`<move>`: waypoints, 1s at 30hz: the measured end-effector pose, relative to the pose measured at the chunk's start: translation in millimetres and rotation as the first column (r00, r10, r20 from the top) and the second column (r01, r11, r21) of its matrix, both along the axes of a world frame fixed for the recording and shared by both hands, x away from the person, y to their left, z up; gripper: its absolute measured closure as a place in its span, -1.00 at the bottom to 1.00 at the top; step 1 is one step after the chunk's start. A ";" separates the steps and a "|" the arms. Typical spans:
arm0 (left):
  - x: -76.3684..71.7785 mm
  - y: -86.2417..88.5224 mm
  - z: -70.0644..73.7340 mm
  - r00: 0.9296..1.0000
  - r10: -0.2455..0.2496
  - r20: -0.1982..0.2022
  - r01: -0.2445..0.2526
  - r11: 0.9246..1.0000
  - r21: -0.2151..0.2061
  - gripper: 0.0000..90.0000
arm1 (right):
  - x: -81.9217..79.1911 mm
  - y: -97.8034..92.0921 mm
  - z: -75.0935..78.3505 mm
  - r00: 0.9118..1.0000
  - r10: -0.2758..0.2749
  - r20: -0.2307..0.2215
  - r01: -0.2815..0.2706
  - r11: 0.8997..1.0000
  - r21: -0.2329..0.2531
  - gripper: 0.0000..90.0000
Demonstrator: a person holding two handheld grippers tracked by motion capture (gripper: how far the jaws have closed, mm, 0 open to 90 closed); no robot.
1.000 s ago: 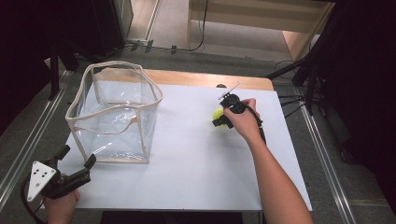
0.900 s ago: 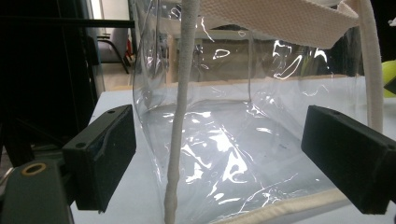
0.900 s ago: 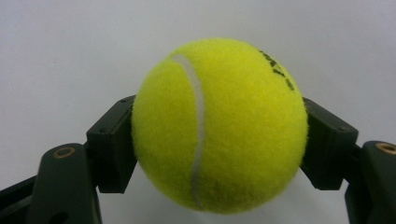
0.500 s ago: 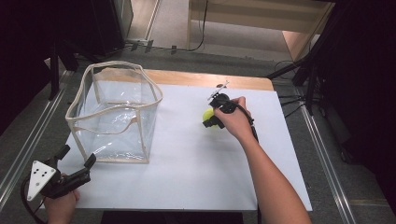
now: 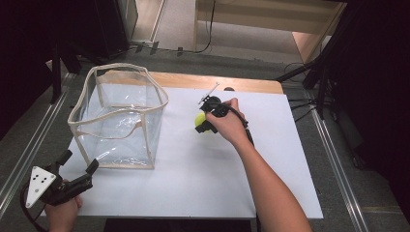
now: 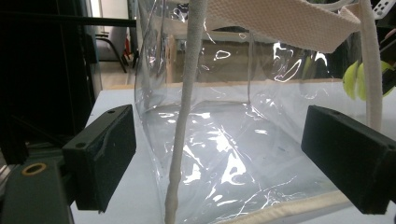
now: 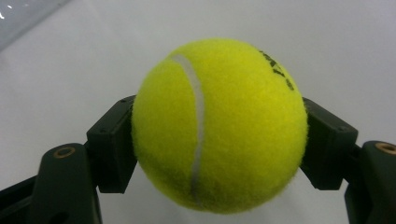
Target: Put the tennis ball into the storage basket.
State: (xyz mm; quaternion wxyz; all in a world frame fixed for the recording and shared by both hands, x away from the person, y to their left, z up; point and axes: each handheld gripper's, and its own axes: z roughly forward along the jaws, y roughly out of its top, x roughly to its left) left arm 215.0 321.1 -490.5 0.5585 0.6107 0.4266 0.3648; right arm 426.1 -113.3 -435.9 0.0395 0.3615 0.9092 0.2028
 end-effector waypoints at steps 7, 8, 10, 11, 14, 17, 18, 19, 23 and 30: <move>0.5 0.3 0.0 1.000 0.000 0.000 0.000 1.000 -0.002 -0.77 | -4.5 25.0 11.7 0.998 0.065 0.006 -0.065 0.998 -0.003 -0.48; 0.7 -0.2 0.1 1.000 0.001 -0.001 -0.001 1.000 0.001 -0.77 | -5.6 30.7 16.1 0.996 0.088 0.015 -0.088 0.996 0.010 -0.48; 0.7 -0.3 0.1 1.000 0.001 -0.001 -0.001 1.000 0.002 -0.77 | -6.3 33.4 18.4 0.995 0.097 0.018 -0.097 0.995 0.011 -0.48; 0.7 -0.3 0.1 1.000 0.000 0.000 0.000 1.000 0.001 -0.77 | -8.0 38.8 21.9 0.993 0.116 0.019 -0.116 0.993 0.010 -0.48; 1.0 0.5 0.1 1.000 0.000 -0.001 0.000 1.000 -0.004 -0.77 | -9.5 44.8 25.0 0.991 0.132 0.019 -0.133 0.991 0.017 -0.48; 1.2 0.2 0.0 1.000 0.000 0.002 0.000 1.000 -0.005 -0.77 | -10.5 49.8 28.7 0.990 0.137 0.022 -0.137 0.990 0.033 -0.48; 1.1 -0.4 0.1 1.000 0.005 -0.002 -0.005 1.000 0.001 -0.77 | -10.7 51.2 30.8 0.990 0.141 0.024 -0.142 0.989 0.033 -0.48; 0.9 -0.7 0.1 1.000 0.006 -0.002 -0.006 1.000 0.004 -0.77 | -11.3 52.6 33.8 0.990 0.141 0.022 -0.141 0.990 0.027 -0.48; 0.4 -1.0 0.0 1.000 0.007 -0.002 -0.007 1.000 0.008 -0.77 | -12.0 54.1 43.4 0.988 0.152 0.030 -0.153 0.987 0.050 -0.48; 0.0 -1.0 -0.1 1.000 0.005 0.000 -0.005 1.000 0.009 -0.77 | -12.5 48.2 57.8 0.988 0.152 0.036 -0.154 0.986 0.060 -0.48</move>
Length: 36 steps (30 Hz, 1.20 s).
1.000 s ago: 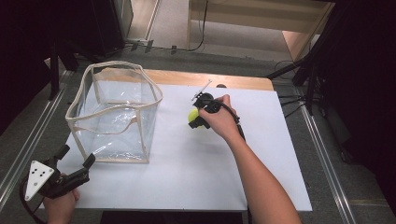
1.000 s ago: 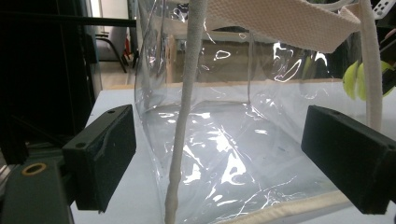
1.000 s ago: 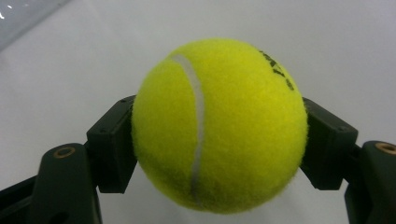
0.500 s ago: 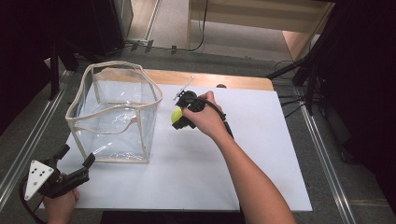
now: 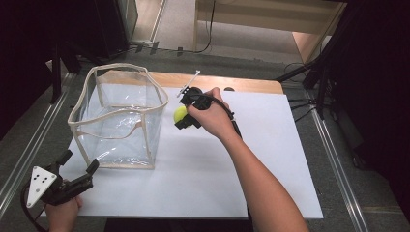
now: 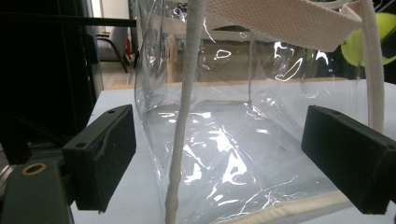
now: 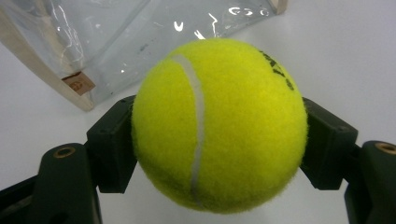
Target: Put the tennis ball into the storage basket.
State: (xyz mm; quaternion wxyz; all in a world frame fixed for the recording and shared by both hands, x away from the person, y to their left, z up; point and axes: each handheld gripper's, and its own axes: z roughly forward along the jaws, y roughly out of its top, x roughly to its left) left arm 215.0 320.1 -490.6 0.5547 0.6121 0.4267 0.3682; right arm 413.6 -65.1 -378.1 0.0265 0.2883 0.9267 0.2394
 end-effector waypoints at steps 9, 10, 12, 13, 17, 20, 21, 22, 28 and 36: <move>0.2 -0.2 0.1 1.000 0.000 0.000 0.000 1.000 0.001 -0.77 | 0.5 -0.5 24.9 1.000 0.012 0.020 -0.012 1.000 -0.007 -0.48; 0.3 -0.2 0.0 1.000 -0.001 0.001 0.001 1.000 0.001 -0.77 | 0.4 0.3 27.5 1.000 0.011 0.020 -0.011 1.000 -0.007 -0.48; 0.1 -0.2 0.1 1.000 0.000 -0.001 0.000 1.000 0.004 -0.77 | 0.8 1.9 32.6 0.999 0.016 0.030 -0.016 1.000 -0.007 -0.48; 0.1 -0.1 0.1 1.000 0.000 -0.001 0.000 1.000 0.003 -0.77 | 1.1 2.6 34.8 0.999 0.019 0.033 -0.019 1.000 -0.005 -0.48; 0.2 -0.1 0.1 1.000 -0.001 -0.001 0.001 1.000 -0.004 -0.77 | 2.0 6.0 41.1 0.999 0.024 0.042 -0.024 1.000 -0.007 -0.48; 0.2 0.1 0.1 1.000 -0.002 -0.002 0.002 1.000 -0.002 -0.77 | 2.1 7.9 43.8 0.999 0.023 0.046 -0.023 1.000 -0.011 -0.48; 0.3 0.0 0.1 1.000 -0.002 -0.001 0.002 1.000 -0.004 -0.77 | 2.6 9.5 46.6 0.998 0.022 0.051 -0.021 1.000 -0.015 -0.48; 0.3 0.1 0.1 1.000 -0.003 0.000 0.003 1.000 -0.004 -0.77 | 3.1 10.1 48.1 0.998 0.026 0.055 -0.025 1.000 -0.015 -0.48; 0.5 0.5 0.2 1.000 -0.005 0.000 0.005 1.000 -0.003 -0.77 | 6.2 13.1 57.7 0.997 0.022 0.068 -0.021 1.000 -0.005 -0.48; 0.5 0.3 0.1 1.000 -0.003 -0.001 0.003 1.000 -0.003 -0.77 | 9.3 18.3 66.6 0.997 0.023 0.075 -0.023 1.000 -0.007 -0.48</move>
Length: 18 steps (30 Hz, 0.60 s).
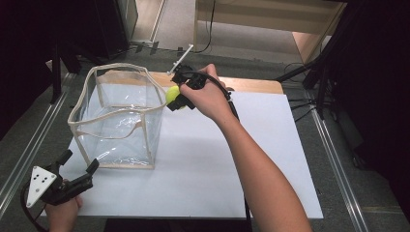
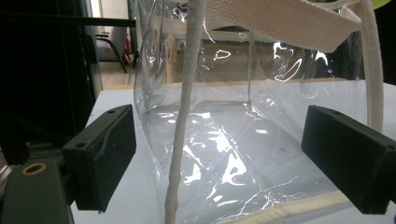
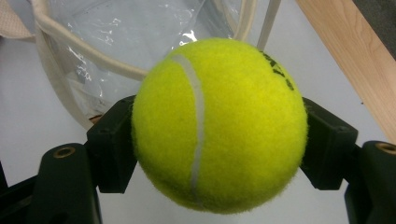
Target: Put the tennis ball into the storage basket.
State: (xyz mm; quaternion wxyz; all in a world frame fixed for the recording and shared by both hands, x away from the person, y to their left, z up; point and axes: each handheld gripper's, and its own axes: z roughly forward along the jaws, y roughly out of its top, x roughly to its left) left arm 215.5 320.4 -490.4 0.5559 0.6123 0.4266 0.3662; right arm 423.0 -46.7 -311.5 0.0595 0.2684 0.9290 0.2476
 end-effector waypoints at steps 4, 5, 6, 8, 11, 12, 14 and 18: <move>0.1 0.2 0.0 1.000 -0.001 0.000 0.001 1.000 0.000 -0.77 | 0.5 3.3 4.5 1.000 0.004 0.007 -0.004 1.000 -0.002 -0.48; 0.1 0.4 0.1 1.000 -0.001 0.000 0.001 1.000 0.001 -0.77 | 1.0 3.9 5.8 1.000 0.009 0.012 -0.009 1.000 -0.003 -0.48; 0.2 0.3 0.1 1.000 -0.002 0.001 0.002 1.000 0.000 -0.77 | 1.0 4.9 6.9 1.000 0.011 0.012 -0.011 1.000 0.002 -0.48; 0.1 0.2 0.0 1.000 -0.002 0.000 0.002 1.000 -0.002 -0.77 | 1.2 7.0 9.1 1.000 0.013 0.018 -0.013 1.000 0.000 -0.48; 0.1 0.2 0.0 1.000 -0.002 0.000 0.002 1.000 -0.002 -0.77 | 1.7 9.8 12.5 1.000 0.017 0.021 -0.017 1.000 0.004 -0.48; 0.1 0.3 0.0 1.000 -0.002 0.001 0.002 1.000 -0.002 -0.77 | 1.6 11.0 13.5 1.000 0.011 0.022 -0.011 1.000 0.008 -0.48; 0.2 0.3 0.0 1.000 -0.002 0.001 0.002 1.000 -0.003 -0.77 | 2.5 13.7 14.6 1.000 0.019 0.025 -0.019 1.000 0.017 -0.48; 0.0 0.2 0.0 1.000 -0.003 0.001 0.003 1.000 -0.002 -0.77 | 3.3 19.3 15.4 0.999 0.022 0.025 -0.023 1.000 0.020 -0.48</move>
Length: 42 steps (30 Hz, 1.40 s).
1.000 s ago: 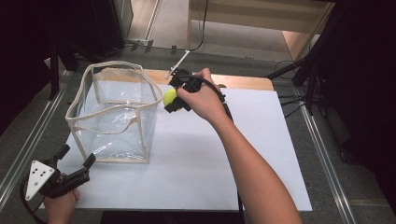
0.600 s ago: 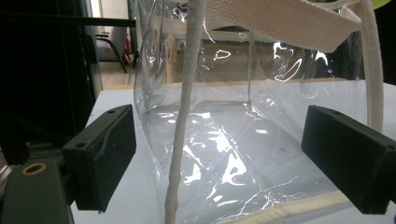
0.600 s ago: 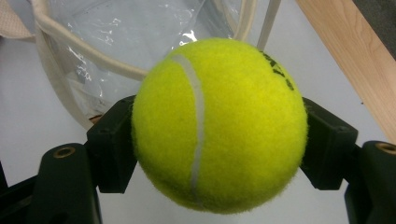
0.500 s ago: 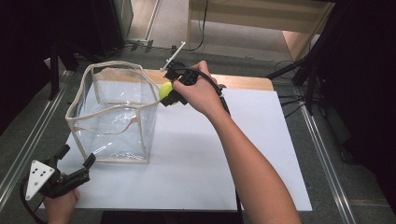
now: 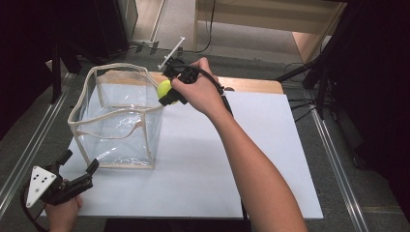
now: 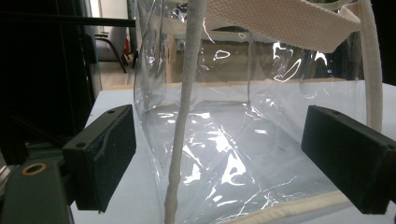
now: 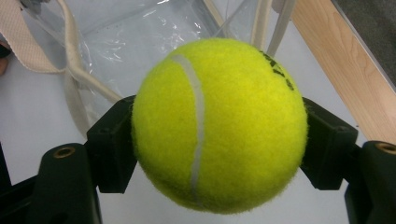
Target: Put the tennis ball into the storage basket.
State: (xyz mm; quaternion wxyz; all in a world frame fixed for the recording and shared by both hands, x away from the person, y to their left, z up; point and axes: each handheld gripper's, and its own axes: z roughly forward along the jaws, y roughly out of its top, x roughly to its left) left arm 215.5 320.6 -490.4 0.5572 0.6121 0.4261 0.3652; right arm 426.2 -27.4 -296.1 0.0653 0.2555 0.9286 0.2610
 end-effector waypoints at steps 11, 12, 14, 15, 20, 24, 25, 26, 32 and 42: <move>0.2 0.3 0.0 1.000 -0.003 0.003 0.003 1.000 -0.005 -0.77 | 6.7 18.9 -4.7 1.000 0.006 0.000 -0.006 1.000 0.023 -0.48; 0.2 0.3 0.0 1.000 -0.003 0.002 0.003 1.000 -0.005 -0.77 | 7.2 20.1 -5.7 1.000 0.008 0.001 -0.008 1.000 0.023 -0.48; 0.3 0.3 0.0 1.000 -0.003 0.003 0.003 1.000 -0.006 -0.77 | 8.0 23.2 -6.8 1.000 0.009 0.000 -0.009 1.000 0.020 -0.48; 0.3 0.3 0.0 1.000 -0.003 0.003 0.003 1.000 -0.006 -0.77 | 8.2 24.5 -7.3 1.000 0.004 -0.002 -0.004 1.000 0.024 -0.48; 0.3 0.3 -0.1 1.000 -0.004 0.004 0.004 1.000 -0.006 -0.77 | 10.3 28.9 -10.2 1.000 0.007 -0.002 -0.007 1.000 0.029 -0.48; 0.2 0.4 0.0 1.000 -0.004 0.003 0.004 1.000 -0.007 -0.77 | 11.9 33.6 -15.1 1.000 0.003 -0.019 -0.002 1.000 0.030 -0.48; 0.2 0.4 0.0 1.000 -0.004 0.003 0.004 1.000 -0.007 -0.77 | 12.2 34.0 -15.7 1.000 0.002 -0.020 -0.002 1.000 0.027 -0.48; 0.3 0.3 -0.1 1.000 -0.004 0.003 0.004 1.000 -0.007 -0.77 | 12.4 34.3 -16.3 1.000 0.001 -0.021 0.000 1.000 0.027 -0.48; 0.3 0.4 -0.1 1.000 -0.006 0.004 0.006 1.000 -0.008 -0.77 | 11.5 35.8 -17.3 1.000 -0.008 -0.027 0.009 1.000 0.029 -0.60; 0.1 0.1 0.0 1.000 -0.004 0.002 0.004 1.000 -0.005 -0.77 | 7.2 22.9 -7.5 0.999 -0.040 0.012 0.038 0.996 0.085 -0.76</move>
